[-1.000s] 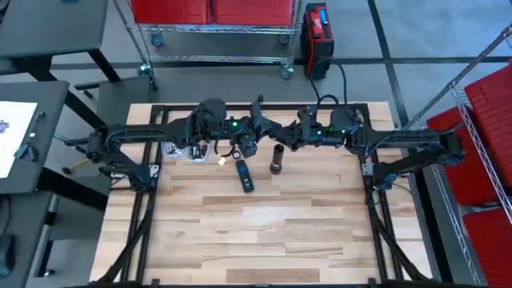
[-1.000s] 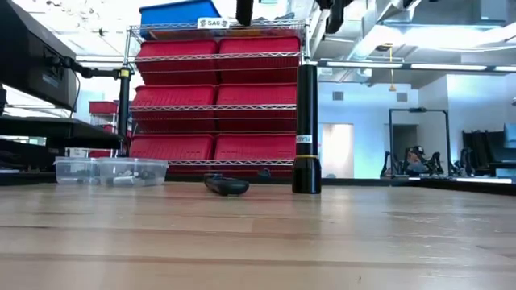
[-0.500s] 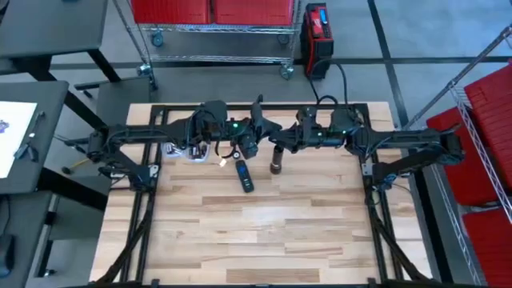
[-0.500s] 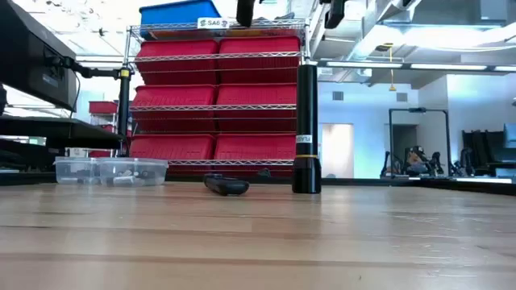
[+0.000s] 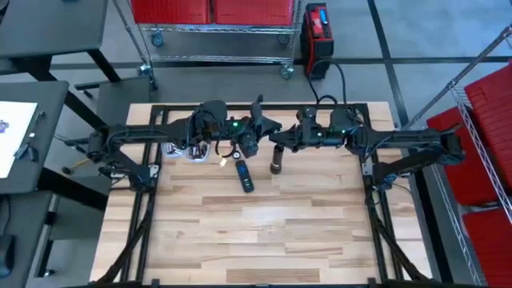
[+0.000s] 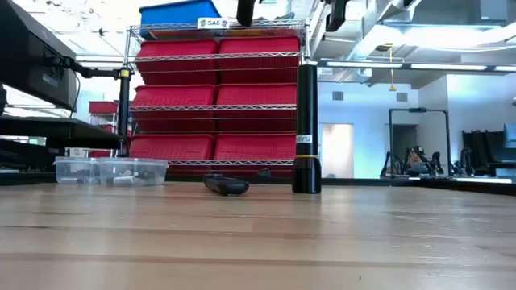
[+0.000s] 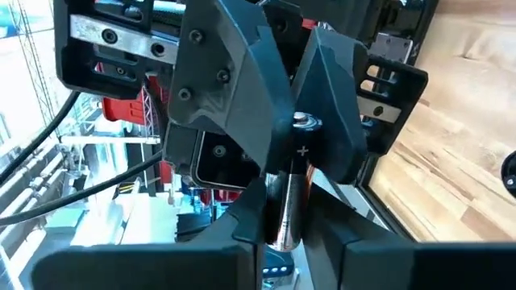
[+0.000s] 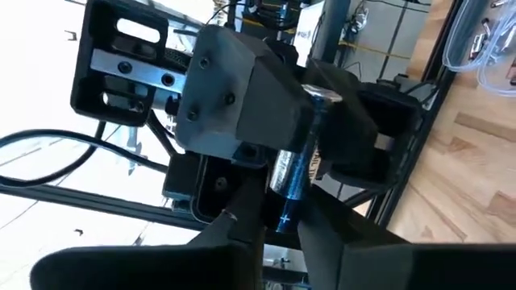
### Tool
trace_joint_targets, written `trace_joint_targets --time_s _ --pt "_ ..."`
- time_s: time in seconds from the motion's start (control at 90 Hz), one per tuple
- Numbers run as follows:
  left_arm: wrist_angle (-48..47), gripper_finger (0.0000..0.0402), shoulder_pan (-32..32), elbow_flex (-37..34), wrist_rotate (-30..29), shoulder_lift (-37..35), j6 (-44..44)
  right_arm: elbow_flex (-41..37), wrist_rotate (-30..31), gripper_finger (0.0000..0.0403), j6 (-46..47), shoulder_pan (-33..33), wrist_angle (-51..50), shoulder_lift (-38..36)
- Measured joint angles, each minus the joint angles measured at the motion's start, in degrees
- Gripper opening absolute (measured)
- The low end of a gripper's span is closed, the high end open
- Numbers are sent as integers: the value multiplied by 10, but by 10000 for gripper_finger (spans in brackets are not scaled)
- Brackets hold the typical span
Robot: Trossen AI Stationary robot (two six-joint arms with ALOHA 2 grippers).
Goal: Insert battery
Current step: Insert the silver battery into the flashlight's battery compartment
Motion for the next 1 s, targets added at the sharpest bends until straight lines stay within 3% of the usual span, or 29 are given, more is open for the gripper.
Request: trace_joint_targets --time_s 0.2,0.356,0.489,0.611,0.689,0.844,1.0 --pt "2 93 5 0 -2 -1 -77 0 -10 39 -3 2 2 0" --pt "35 121 23 0 -55 0 -180 7 -21 38 -11 2 11 -6" --pt "45 137 42 0 -64 -12 -320 28 -24 38 -60 -1 3 -13" --pt "24 145 64 0 -51 -33 -531 57 -24 38 -147 -9 -30 -29" --pt "11 145 85 0 -5 -44 -676 74 -24 38 -227 -13 -76 -41" --pt "33 146 130 0 158 -49 -970 94 3 38 -404 -18 -176 -50" --pt "48 146 135 0 224 -37 -1088 95 42 38 -544 -18 -213 -41"
